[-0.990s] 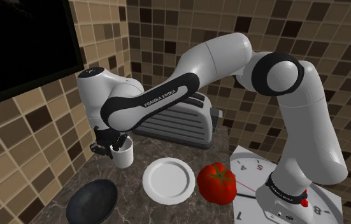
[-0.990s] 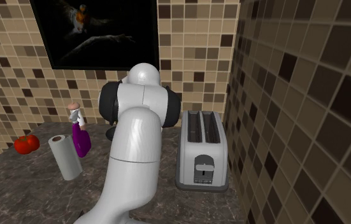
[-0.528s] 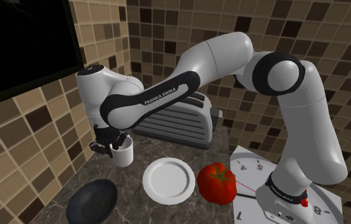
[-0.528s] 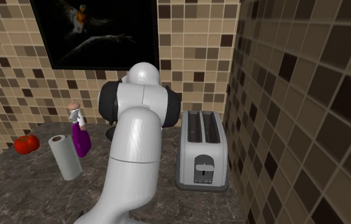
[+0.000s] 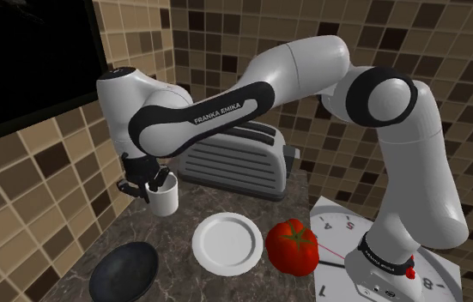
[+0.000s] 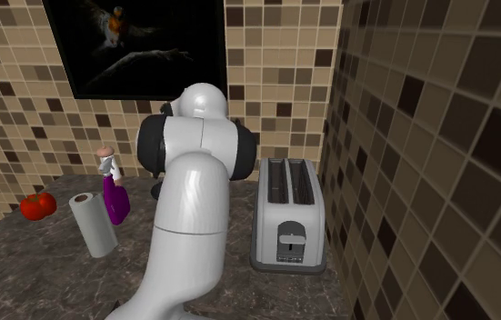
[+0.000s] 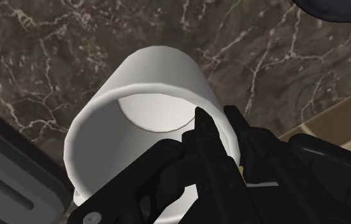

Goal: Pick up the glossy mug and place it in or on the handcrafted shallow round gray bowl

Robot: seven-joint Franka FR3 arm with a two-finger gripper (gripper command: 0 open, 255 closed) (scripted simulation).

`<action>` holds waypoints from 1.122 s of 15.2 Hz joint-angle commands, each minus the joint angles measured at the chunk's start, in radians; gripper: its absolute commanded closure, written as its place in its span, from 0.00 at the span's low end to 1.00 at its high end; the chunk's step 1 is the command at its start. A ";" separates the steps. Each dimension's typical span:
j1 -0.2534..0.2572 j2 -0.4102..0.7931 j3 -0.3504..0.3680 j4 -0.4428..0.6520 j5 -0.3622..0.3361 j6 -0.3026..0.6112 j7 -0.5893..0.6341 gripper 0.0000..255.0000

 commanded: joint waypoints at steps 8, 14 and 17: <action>0.005 -0.025 0.008 0.085 0.015 -0.107 -0.017 1.00; 0.032 -0.019 0.014 0.166 0.015 -0.183 -0.006 1.00; 0.094 0.013 0.022 0.230 0.001 -0.220 0.049 1.00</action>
